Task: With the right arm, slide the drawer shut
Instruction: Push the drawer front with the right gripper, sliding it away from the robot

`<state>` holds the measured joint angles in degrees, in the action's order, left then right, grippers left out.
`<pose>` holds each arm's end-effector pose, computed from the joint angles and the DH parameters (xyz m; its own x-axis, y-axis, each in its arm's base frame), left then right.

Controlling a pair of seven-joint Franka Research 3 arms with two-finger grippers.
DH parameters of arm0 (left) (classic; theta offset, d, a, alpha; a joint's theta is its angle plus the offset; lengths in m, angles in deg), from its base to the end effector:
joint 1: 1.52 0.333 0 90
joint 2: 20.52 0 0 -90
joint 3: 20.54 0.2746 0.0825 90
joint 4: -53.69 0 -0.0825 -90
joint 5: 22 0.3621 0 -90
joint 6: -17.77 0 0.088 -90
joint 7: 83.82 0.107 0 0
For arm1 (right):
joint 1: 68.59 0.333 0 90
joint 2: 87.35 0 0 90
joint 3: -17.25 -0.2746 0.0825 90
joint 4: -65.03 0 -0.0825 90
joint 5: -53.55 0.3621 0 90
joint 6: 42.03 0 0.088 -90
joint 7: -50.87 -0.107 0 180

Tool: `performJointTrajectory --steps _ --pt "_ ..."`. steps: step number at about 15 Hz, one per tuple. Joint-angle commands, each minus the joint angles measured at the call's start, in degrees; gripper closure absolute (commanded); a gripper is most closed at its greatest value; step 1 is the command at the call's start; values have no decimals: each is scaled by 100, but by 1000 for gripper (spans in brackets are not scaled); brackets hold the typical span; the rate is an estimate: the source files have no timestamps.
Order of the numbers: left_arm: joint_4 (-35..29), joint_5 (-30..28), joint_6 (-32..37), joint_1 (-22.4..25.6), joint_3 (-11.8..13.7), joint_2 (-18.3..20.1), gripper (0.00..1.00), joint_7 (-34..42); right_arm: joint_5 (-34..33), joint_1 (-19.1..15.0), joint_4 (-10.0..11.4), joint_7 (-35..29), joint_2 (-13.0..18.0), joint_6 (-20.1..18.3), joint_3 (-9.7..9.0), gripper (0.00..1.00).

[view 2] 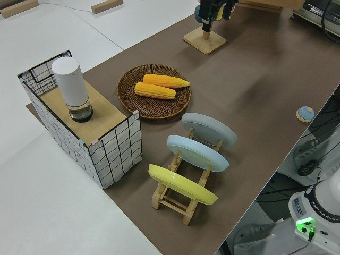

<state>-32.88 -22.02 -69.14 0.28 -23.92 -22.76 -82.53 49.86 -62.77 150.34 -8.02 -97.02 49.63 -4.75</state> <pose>0.5377 -0.0143 0.5843 0.9982 -0.0501 -0.0330 -0.0500 -0.9987 0.0034 0.5185 0.2484 0.5350 0.8560 -0.5165 -0.0225 -0.5154 -0.8560 0.0398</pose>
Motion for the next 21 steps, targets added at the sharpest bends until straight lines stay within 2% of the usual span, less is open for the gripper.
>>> performJointTrajectory --steps 1,5,8,12,18,21 --pt "140 98 113 31 -40 -65 7 56 -62 -19 319 -475 -79 378 21 1000" --pt "149 98 113 31 -40 -65 7 56 -70 -80 328 -633 -342 475 47 1000" --pt "140 98 113 31 -40 -65 7 56 -70 -36 328 -686 -439 501 240 1000" --pt "149 98 113 31 -40 -65 7 56 -88 -19 319 -1019 -606 633 337 1000" --pt "140 98 113 31 -40 -65 7 56 -220 -63 319 -985 -799 958 416 1000" --pt "140 98 113 31 -40 -65 7 56 -316 -28 267 -950 -887 967 522 1000"
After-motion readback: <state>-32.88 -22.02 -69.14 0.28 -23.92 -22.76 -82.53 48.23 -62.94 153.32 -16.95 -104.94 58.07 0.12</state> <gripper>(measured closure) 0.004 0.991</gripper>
